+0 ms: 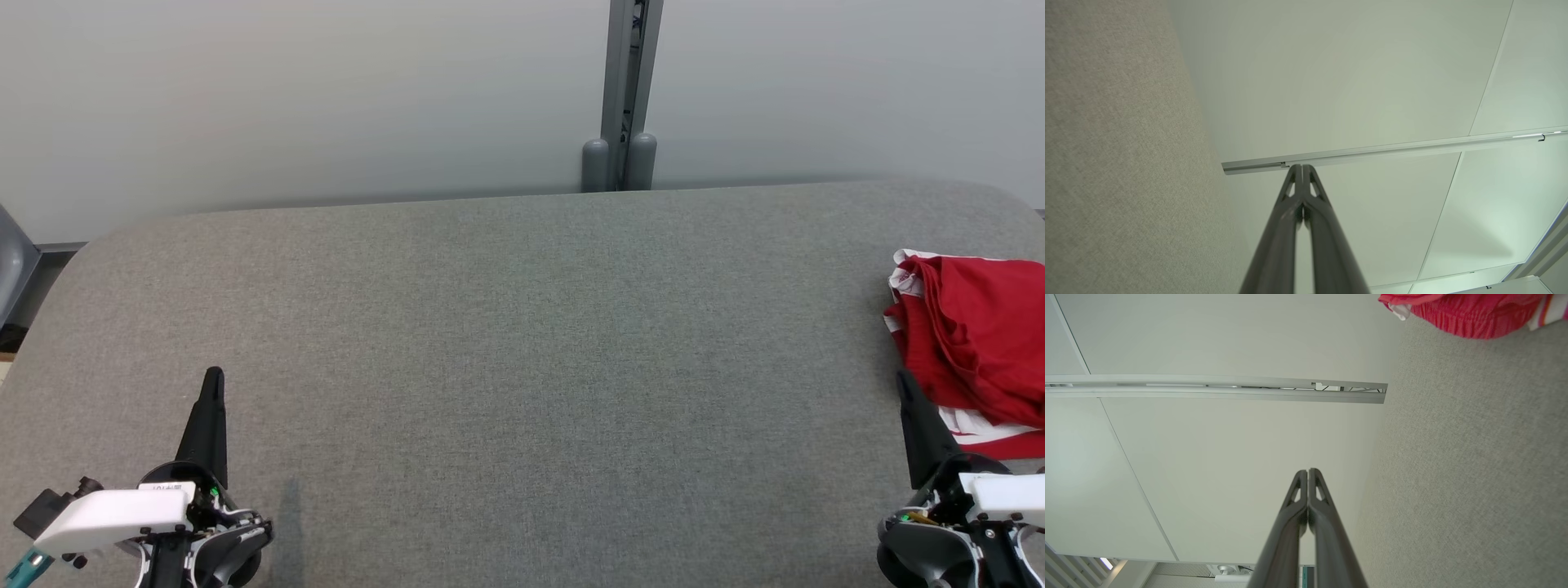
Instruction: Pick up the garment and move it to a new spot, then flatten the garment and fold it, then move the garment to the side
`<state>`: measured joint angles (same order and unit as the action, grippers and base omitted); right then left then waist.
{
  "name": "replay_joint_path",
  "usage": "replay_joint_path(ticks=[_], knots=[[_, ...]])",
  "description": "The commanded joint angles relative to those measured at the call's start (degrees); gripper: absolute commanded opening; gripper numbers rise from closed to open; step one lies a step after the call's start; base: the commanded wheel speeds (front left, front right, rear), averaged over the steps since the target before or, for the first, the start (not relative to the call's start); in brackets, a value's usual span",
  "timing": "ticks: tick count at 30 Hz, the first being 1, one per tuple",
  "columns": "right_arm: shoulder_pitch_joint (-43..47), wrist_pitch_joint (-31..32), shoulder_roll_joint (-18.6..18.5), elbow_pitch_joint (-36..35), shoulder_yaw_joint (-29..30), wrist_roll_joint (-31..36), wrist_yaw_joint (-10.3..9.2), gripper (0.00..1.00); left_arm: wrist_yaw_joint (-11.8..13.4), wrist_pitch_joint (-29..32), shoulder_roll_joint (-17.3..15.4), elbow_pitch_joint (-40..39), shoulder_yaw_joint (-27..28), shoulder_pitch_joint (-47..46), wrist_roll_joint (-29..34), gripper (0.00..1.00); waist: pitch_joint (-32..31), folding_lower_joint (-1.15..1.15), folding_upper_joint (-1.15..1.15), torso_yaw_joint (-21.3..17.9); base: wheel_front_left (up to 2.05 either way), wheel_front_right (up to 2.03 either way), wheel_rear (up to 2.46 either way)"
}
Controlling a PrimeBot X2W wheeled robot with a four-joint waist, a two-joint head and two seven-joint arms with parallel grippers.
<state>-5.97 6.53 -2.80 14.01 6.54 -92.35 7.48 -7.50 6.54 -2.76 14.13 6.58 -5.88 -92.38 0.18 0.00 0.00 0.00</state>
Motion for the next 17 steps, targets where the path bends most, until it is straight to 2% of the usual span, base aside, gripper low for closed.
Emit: replay_joint_path(ticks=[1,17], knots=[[-0.52,0.21,-0.16,0.1,0.15,-0.04,0.03,0.0,-0.16,0.18,-0.15,-0.16,0.15,-0.7,-0.07,0.0,0.0,0.0,0.0,0.0,0.0,0.0,0.0],[-0.52,0.2,-0.16,0.1,0.15,-0.03,0.02,0.0,-0.16,0.17,-0.15,-0.16,0.14,-0.7,-0.07,0.0,0.0,0.0,0.0,0.0,0.0,0.0,0.0]])
